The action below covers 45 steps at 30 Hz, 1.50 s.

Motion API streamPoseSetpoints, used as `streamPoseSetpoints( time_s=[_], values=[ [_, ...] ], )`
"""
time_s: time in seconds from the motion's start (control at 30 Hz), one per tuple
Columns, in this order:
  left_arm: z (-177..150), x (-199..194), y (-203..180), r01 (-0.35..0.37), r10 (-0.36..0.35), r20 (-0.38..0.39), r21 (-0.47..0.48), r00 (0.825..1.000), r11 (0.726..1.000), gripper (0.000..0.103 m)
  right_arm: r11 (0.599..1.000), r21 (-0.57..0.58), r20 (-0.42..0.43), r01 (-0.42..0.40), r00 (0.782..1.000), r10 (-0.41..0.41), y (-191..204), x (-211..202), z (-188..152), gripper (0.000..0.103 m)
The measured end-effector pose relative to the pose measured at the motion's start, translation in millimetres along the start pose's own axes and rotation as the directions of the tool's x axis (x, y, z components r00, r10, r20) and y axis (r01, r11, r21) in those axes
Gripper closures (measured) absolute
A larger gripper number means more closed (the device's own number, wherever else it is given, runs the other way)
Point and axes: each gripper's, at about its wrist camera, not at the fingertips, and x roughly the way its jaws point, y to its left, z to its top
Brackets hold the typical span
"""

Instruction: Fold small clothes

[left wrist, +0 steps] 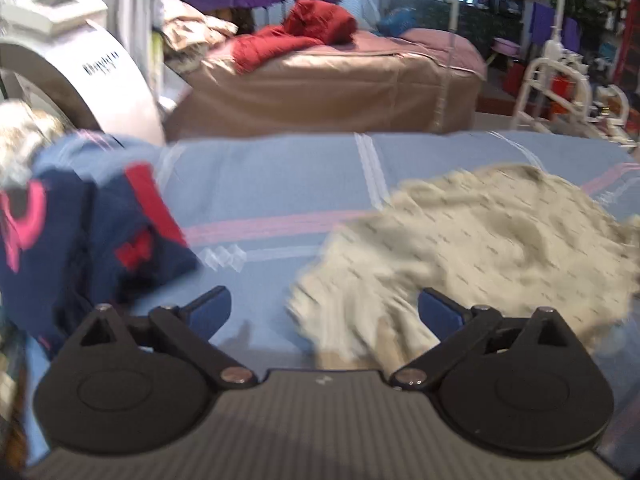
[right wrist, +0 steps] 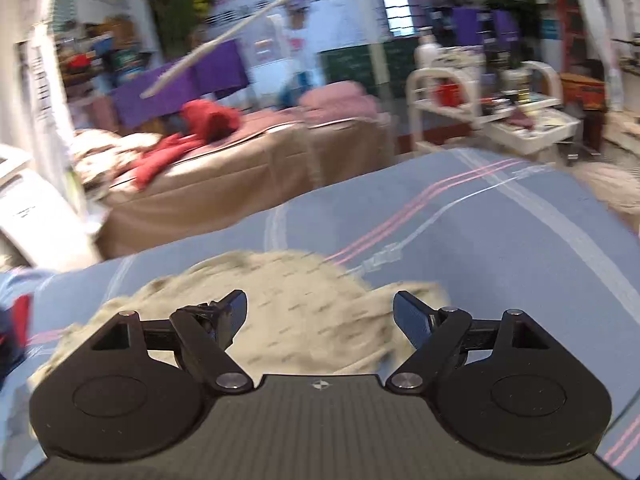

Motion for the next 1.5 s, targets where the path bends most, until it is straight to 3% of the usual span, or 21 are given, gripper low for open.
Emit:
streamPoseSetpoints(
  time_s=[0.1, 0.2, 0.27, 0.33, 0.47, 0.53, 0.63, 0.7, 0.77, 0.87, 0.9, 0.93, 0.97, 1.0, 1.17, 1.3, 1.33, 1.37, 1.43, 1.47, 1.5],
  values=[
    [-36, 9, -25, 0.121, -0.124, -0.082, -0.044, 0.989, 0.992, 0.001, 0.994, -0.044, -0.106, -0.098, 0.99, 0.093, 22, 6, -25, 0.0],
    [-58, 28, -44, 0.144, -0.153, -0.13, -0.081, 0.98, 0.986, 0.004, 0.988, -0.031, -0.219, -0.151, 0.966, 0.14, 41, 14, -53, 0.0],
    [-63, 43, -53, 0.129, -0.143, -0.146, -0.096, 0.979, 0.987, 0.015, 0.985, 0.005, -0.26, -0.171, 0.951, 0.166, 49, 14, -67, 0.0],
    [-61, 56, -64, 0.148, -0.17, -0.175, -0.129, 0.97, 0.98, 0.052, 0.981, 0.023, -0.278, -0.194, 0.941, 0.193, 56, 8, -80, 0.0],
    [-56, 58, -90, 0.203, -0.228, -0.175, -0.149, 0.958, 0.968, 0.078, 0.978, 0.015, -0.304, -0.206, 0.931, 0.201, 63, -2, -90, 0.0],
    [-53, 45, -92, 0.25, -0.283, -0.153, -0.204, 0.947, 0.947, 0.087, 0.976, 0.02, -0.312, -0.215, 0.926, 0.211, 64, -4, -93, 0.0],
    [-43, 5, -80, 0.357, -0.392, -0.059, -0.306, 0.918, 0.882, 0.091, 0.968, 0.029, -0.328, -0.249, 0.913, 0.244, 68, -6, -98, 0.0],
    [-33, -29, -70, 0.388, -0.401, 0.02, -0.302, 0.916, 0.871, 0.094, 0.96, 0.016, -0.342, -0.28, 0.901, 0.268, 75, -4, -100, 0.0],
    [-21, -61, -58, 0.37, -0.358, 0.094, -0.269, 0.929, 0.889, 0.094, 0.95, -0.011, -0.349, -0.312, 0.891, 0.289, 87, -2, -103, 0.0],
    [-8, -91, -37, 0.233, -0.199, 0.164, -0.228, 0.966, 0.945, 0.091, 0.934, -0.038, -0.381, -0.357, 0.869, 0.316, 104, 6, -110, 0.0],
    [-7, -96, -27, 0.173, -0.138, 0.169, -0.212, 0.976, 0.962, 0.076, 0.934, -0.039, -0.395, -0.354, 0.864, 0.311, 109, 11, -114, 0.0],
    [-7, -93, -22, 0.117, -0.092, 0.131, -0.196, 0.987, 0.974, 0.032, 0.941, -0.039, -0.405, -0.337, 0.866, 0.294, 112, 15, -116, 0.0],
    [-8, -86, -20, 0.065, -0.054, 0.061, -0.184, 0.997, 0.981, 0.012, 0.944, -0.033, -0.403, -0.328, 0.869, 0.287, 113, 18, -117, 0.0],
    [-13, -80, -20, 0.034, -0.033, 0.007, -0.171, 0.999, 0.985, 0.004, 0.944, -0.022, -0.395, -0.331, 0.87, 0.296, 113, 19, -116, 0.0],
    [-47, -56, -45, 0.156, -0.173, -0.086, -0.171, 0.981, 0.973, 0.006, 0.917, -0.09, -0.356, -0.388, 0.873, 0.334, 138, 21, -110, 0.0],
    [-73, -26, -72, 0.127, -0.138, -0.121, -0.097, 0.983, 0.987, 0.007, 0.822, -0.276, -0.365, -0.499, 0.845, 0.39, 181, 20, -118, 0.0],
    [-82, -19, -76, 0.103, -0.108, -0.106, -0.054, 0.988, 0.993, 0.006, 0.794, -0.359, -0.355, -0.491, 0.858, 0.37, 192, 21, -124, 0.0],
    [-91, -11, -79, 0.072, -0.073, -0.081, -0.019, 0.994, 0.997, 0.007, 0.78, -0.443, -0.336, -0.442, 0.889, 0.312, 200, 24, -130, 0.0],
    [-93, 3, -82, 0.009, -0.001, -0.095, 0.075, 0.995, 0.997, 0.014, 0.744, -0.524, -0.34, -0.414, 0.903, 0.263, 205, 36, -138, 0.0],
    [-92, 7, -82, 0.004, 0.006, -0.099, 0.101, 0.995, 0.995, 0.016, 0.743, -0.526, -0.335, -0.414, 0.904, 0.266, 203, 40, -139, 0.004],
    [-90, 11, -81, 0.009, 0.002, -0.105, 0.104, 0.994, 0.995, 0.025, 0.748, -0.526, -0.322, -0.404, 0.909, 0.265, 201, 43, -139, 0.022]
  ],
)
